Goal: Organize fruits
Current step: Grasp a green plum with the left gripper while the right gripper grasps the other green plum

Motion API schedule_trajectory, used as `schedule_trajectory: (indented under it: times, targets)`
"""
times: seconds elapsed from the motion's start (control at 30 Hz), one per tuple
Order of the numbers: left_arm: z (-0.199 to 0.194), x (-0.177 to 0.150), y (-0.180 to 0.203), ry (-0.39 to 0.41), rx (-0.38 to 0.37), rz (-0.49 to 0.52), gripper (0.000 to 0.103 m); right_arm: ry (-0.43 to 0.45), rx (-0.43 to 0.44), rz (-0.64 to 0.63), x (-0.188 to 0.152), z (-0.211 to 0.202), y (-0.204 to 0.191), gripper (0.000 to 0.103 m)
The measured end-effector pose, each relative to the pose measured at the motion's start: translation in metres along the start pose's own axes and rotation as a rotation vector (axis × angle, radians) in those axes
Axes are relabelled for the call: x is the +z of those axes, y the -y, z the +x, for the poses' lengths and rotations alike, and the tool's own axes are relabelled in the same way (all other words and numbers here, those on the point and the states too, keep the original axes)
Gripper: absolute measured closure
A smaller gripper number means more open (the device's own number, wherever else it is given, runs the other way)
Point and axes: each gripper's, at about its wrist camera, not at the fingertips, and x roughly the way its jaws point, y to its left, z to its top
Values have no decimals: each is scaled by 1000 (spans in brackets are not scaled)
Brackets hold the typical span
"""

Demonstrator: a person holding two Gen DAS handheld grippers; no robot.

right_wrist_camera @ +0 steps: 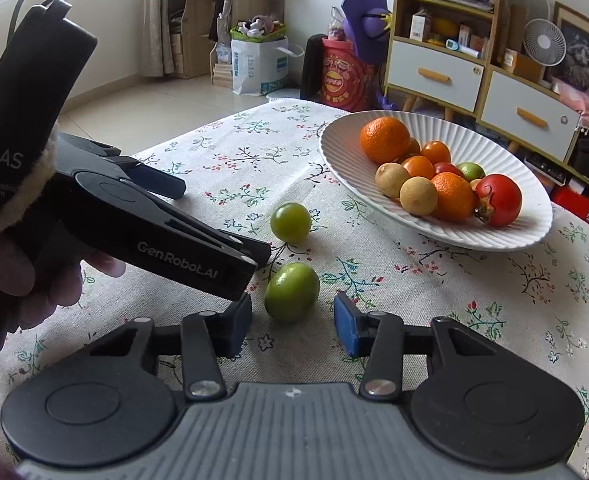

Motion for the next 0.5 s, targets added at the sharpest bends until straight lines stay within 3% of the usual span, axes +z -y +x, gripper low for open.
schedule_trajectory:
  times: [0.07,0.27,0.5]
  targets:
    - [1,1,2,-3,-1,1,5,2,5,-6,1,0,-1,77]
    - [5,6,13,-3,-3,1,8,-2,17,2,1,-2,5,78]
    - [7,14,27,4,-18,5,31,-10,-11,23,-2,-6,17,80]
